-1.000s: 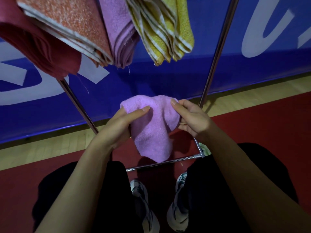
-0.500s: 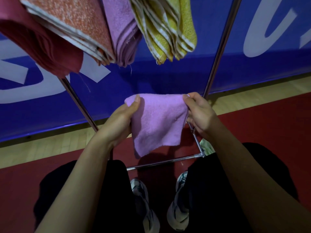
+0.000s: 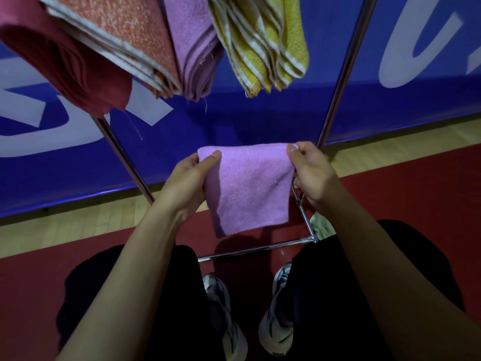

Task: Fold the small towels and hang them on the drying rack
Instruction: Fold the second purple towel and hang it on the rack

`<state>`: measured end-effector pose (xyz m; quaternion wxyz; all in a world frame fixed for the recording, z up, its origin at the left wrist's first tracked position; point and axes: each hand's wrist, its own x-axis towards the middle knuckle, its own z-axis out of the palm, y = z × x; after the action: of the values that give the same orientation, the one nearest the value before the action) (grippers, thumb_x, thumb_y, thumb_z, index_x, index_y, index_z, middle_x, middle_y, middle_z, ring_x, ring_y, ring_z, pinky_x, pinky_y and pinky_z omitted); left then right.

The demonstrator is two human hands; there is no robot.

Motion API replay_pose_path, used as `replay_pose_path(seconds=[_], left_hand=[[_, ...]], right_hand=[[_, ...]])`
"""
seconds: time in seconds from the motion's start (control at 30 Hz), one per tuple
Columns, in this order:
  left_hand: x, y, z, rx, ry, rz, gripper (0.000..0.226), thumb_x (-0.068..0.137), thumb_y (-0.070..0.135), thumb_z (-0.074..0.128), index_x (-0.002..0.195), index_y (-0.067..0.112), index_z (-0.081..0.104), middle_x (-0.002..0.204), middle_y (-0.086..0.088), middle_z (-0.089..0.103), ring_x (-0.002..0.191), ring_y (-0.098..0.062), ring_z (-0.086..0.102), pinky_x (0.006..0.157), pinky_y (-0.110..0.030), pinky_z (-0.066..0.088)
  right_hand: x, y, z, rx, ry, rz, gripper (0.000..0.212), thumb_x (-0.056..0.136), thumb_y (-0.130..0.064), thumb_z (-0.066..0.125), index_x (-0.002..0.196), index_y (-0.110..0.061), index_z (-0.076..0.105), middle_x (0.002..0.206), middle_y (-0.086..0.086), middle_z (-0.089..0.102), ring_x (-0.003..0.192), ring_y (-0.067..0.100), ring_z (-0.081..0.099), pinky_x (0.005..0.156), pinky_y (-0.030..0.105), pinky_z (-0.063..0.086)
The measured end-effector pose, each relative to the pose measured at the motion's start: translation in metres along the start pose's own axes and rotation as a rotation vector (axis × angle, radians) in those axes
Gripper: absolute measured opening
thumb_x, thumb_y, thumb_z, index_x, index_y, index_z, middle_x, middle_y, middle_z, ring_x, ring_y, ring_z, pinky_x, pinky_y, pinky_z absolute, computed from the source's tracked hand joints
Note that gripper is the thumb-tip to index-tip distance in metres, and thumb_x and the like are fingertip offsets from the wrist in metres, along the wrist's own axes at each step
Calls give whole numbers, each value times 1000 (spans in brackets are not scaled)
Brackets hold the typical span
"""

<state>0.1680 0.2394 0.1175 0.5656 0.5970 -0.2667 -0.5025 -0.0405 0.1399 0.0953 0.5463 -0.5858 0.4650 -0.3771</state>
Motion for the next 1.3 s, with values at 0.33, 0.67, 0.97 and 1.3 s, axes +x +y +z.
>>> replay_pose_path(seconds=[0.33,0.67,0.97,1.3], left_hand=[[4,-11,-11,445,90,358,39,102,34,62,134,52,46,70,-12,42,63,-26,42,61,-41,46],[10,-15,-18,666,30,295,34,86,27,84,118,28,73,106,9,76,98,-19,73,91,-38,61],[12,-17,-14,1056,86,349,10,94,33,75,90,26,68,75,2,64,70,-12,58,61,-24,43],[-3,-6,-17,939,-190,471,52,81,38,87,126,28,61,139,21,56,129,15,48,102,-5,36]], right_hand=[[-3,0,-8,75,-56,-138,21,106,-9,51,110,-30,51,77,9,65,55,11,53,49,24,42],[3,14,-21,-811,-275,-252,51,91,-28,75,140,-23,61,112,-7,51,116,18,56,101,20,35],[14,19,-25,-1026,-293,-231,26,77,-78,41,95,-68,56,100,-12,63,106,24,50,95,51,44],[-5,-3,-19,-548,-405,-393,14,98,-34,68,86,-33,61,72,-13,61,66,2,53,65,24,45]])
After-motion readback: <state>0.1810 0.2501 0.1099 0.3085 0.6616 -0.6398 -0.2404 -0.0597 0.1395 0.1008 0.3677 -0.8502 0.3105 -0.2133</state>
